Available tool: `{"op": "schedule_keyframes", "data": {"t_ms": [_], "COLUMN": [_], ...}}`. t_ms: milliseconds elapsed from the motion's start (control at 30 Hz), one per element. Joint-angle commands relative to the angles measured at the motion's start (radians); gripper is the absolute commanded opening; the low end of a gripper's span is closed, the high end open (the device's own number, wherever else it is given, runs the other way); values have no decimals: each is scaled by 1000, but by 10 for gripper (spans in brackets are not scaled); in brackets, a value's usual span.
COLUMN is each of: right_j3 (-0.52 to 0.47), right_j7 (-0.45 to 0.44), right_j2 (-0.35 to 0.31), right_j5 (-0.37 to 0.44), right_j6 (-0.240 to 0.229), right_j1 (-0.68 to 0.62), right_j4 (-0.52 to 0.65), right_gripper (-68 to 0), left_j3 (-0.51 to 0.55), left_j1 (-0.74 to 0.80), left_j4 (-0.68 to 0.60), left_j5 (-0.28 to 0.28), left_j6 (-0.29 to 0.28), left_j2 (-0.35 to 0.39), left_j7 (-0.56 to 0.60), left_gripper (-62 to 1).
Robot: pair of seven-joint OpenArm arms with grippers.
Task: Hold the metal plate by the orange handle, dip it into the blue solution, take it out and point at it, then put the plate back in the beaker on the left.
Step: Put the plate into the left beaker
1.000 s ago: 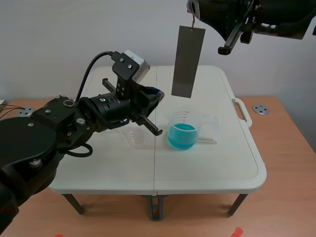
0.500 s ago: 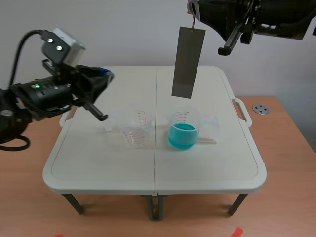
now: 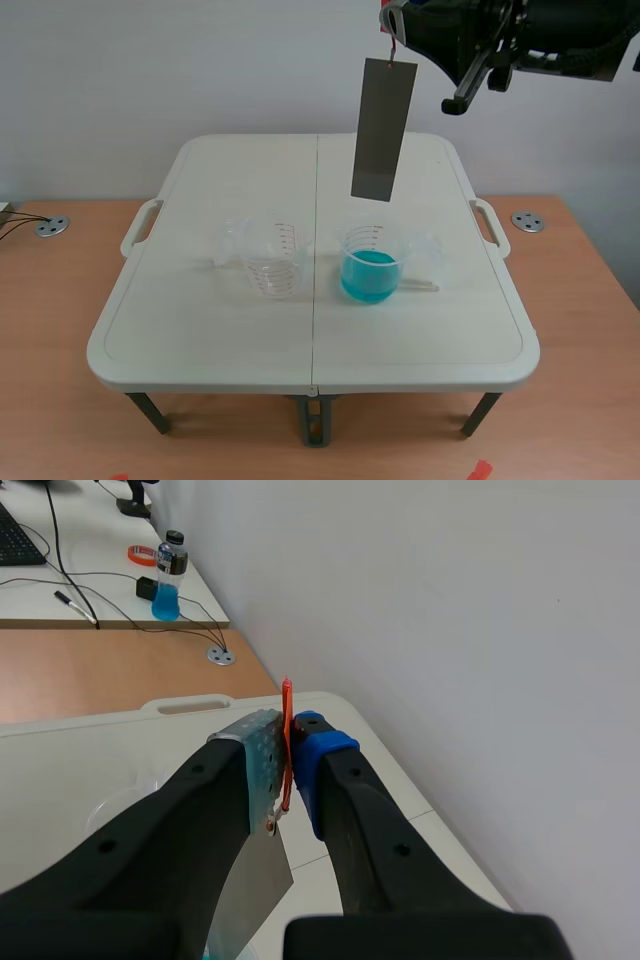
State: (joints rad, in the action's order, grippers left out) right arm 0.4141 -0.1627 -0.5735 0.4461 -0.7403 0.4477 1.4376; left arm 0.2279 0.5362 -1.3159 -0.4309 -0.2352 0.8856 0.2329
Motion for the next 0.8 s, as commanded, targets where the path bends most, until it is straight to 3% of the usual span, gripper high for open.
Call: {"op": "schedule_keyframes", "data": {"t_ms": [0, 133, 300, 533, 767], "right_j3": [-18, -18, -17, -15, -12], "right_j7": [-15, -15, -7, 33, 88], "right_j2": [-4, 10, 42, 109, 183], "right_j5": [18, 17, 2, -38, -63], "right_j6": [-5, -5, -5, -5, -5], "right_j1": [13, 16, 21, 30, 67], "right_j4": [15, 14, 14, 14, 13], "right_gripper": [-664, -664, -664, -664, -664], "left_j3": [12, 38, 38, 0, -148], "left_j1": [87, 297, 435, 470, 468], "left_j4": [1, 13, 61, 151, 188], "left_j5": [-3, -3, 9, 109, 122], "left_j6": [18, 55, 61, 60, 58], "left_j2": [-26, -75, -208, -354, -392], "left_j7": [11, 12, 15, 13, 14], "left_gripper": [-597, -597, -597, -597, -597]}}
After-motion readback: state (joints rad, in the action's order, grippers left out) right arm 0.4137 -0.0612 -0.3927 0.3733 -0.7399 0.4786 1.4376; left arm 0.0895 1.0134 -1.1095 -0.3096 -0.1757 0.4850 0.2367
